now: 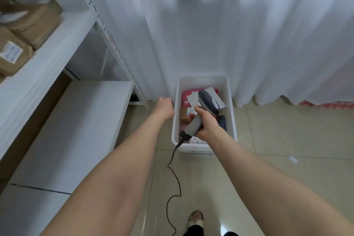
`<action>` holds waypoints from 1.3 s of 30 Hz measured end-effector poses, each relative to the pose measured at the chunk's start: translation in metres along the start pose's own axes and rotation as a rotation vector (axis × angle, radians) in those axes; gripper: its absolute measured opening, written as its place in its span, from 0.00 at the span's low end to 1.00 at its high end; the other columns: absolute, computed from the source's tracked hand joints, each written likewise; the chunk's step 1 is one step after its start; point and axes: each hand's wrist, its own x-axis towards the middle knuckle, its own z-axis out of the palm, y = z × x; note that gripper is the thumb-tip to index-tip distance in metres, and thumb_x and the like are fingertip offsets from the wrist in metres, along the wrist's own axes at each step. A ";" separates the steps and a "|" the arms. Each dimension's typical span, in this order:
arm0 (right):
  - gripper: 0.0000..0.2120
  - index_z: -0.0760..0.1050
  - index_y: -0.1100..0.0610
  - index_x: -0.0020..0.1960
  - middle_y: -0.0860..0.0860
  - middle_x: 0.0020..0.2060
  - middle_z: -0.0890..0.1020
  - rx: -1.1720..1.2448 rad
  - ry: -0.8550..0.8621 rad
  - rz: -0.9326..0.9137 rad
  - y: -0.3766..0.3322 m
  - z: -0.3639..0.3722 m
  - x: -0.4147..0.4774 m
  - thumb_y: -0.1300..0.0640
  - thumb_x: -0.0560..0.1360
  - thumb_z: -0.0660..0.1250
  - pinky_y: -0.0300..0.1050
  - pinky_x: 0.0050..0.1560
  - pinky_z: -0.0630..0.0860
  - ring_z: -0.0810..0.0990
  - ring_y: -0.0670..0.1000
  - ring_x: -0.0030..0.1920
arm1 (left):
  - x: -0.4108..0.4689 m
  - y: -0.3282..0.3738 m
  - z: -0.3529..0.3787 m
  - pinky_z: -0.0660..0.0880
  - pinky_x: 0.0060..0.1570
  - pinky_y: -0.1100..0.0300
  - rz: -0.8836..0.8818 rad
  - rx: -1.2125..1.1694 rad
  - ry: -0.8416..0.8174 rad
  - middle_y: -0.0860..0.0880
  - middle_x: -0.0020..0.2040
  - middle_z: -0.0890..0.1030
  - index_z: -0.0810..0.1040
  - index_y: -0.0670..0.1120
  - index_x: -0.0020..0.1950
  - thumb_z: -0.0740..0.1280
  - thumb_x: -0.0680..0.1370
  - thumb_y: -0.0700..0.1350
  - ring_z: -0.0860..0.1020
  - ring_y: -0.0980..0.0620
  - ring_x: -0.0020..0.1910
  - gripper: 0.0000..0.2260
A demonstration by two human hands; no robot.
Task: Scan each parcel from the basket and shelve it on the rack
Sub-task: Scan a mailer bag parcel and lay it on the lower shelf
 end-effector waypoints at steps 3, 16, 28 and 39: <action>0.04 0.76 0.56 0.43 0.53 0.35 0.77 -0.002 0.031 0.016 -0.039 -0.010 0.037 0.58 0.76 0.70 0.56 0.63 0.75 0.78 0.52 0.38 | 0.048 0.030 0.015 0.69 0.63 0.52 0.019 0.011 -0.055 0.41 0.69 0.65 0.70 0.44 0.70 0.58 0.79 0.37 0.71 0.40 0.64 0.19; 0.12 0.78 0.56 0.56 0.51 0.35 0.81 -0.133 0.220 0.099 -0.153 -0.094 0.264 0.53 0.75 0.71 0.48 0.39 0.77 0.79 0.49 0.35 | 0.265 0.119 0.153 0.69 0.64 0.52 -0.122 -0.206 -0.221 0.39 0.70 0.69 0.67 0.41 0.71 0.60 0.78 0.36 0.71 0.41 0.66 0.21; 0.24 0.73 0.59 0.66 0.54 0.43 0.79 -0.172 0.243 0.176 -0.123 -0.158 0.491 0.49 0.74 0.72 0.48 0.36 0.76 0.78 0.52 0.38 | 0.429 0.063 0.338 0.73 0.60 0.52 -0.333 -0.462 -0.235 0.42 0.65 0.76 0.69 0.40 0.69 0.69 0.75 0.40 0.75 0.43 0.62 0.23; 0.23 0.73 0.60 0.65 0.57 0.49 0.81 -0.179 0.199 0.132 -0.095 -0.192 0.606 0.56 0.73 0.74 0.51 0.39 0.80 0.82 0.56 0.45 | 0.512 0.025 0.434 0.73 0.59 0.50 -0.609 -0.736 -0.125 0.38 0.68 0.70 0.64 0.36 0.70 0.73 0.74 0.44 0.73 0.40 0.64 0.30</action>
